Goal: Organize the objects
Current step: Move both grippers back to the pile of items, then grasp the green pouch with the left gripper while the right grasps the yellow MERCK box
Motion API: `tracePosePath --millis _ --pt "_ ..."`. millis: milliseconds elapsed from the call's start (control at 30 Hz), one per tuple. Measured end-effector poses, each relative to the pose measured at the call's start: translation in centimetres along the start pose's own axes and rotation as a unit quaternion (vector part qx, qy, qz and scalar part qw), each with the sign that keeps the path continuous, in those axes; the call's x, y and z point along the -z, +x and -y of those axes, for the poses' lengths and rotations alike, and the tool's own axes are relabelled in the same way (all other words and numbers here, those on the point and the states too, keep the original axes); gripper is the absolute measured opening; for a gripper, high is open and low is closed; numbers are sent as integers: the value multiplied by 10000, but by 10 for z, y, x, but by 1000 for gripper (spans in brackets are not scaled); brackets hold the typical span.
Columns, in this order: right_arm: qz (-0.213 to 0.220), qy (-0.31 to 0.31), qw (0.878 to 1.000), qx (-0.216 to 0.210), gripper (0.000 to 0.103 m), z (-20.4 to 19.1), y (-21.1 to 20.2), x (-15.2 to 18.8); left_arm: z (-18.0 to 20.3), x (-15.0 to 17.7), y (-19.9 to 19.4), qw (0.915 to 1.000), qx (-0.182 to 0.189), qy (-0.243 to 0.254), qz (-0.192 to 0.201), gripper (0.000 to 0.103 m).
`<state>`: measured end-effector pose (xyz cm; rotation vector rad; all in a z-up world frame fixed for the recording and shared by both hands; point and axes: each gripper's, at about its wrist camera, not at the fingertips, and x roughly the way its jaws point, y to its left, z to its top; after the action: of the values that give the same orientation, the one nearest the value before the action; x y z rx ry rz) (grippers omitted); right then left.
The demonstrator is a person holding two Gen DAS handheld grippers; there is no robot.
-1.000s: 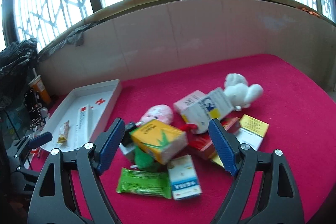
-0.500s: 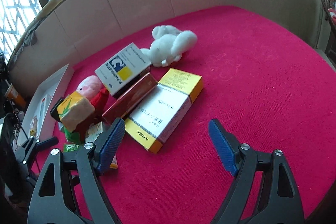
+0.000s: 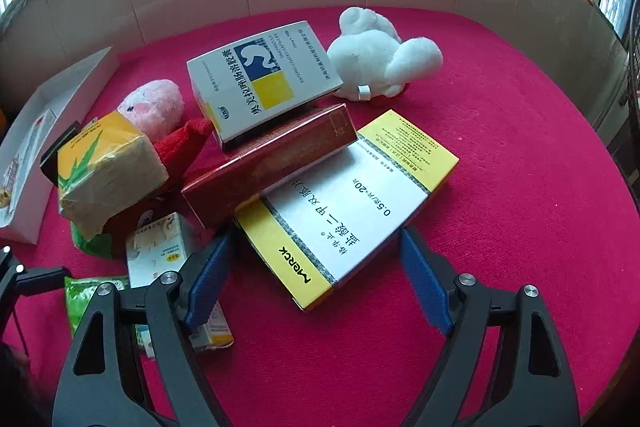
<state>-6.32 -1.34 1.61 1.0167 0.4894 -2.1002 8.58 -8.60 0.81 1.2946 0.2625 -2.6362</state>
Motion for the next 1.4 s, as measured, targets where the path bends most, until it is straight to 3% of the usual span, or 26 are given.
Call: tracePosePath --millis 133,333,400,467,700,800,967,1033,1267,1400 --pt "77 178 9997 139 83 9 1 -1 -5 -7 1 9999 -135 -100 40 89" --pt "-22 662 9977 176 83 65 -15 21 8 0 2 9996 190 20 -227 89" --pt "8 868 9961 174 83 86 -23 28 15 2 -2 9992 355 74 -171 89" --pt "110 1023 9947 1 83 98 -30 30 19 0 -7 9995 278 134 -43 89" --pt "70 689 9972 -266 83 70 -26 18 14 -7 -4 10000 -53 1 6 89" --pt "26 514 9986 121 83 47 -16 13 16 -7 5 9999 -140 -38 -22 88" --pt "153 488 9972 542 83 28 -6 -2 13 2 1 9996 -200 -193 -2 75" --pt "151 597 9958 672 83 33 -4 -3 12 3 0 9996 -223 -184 22 73" --pt "130 1208 9917 415 83 81 -18 14 18 2 -1 9998 -169 -81 60 70" --pt "119 1205 9918 416 83 83 -14 8 23 -5 -1 9997 -206 58 99 70"
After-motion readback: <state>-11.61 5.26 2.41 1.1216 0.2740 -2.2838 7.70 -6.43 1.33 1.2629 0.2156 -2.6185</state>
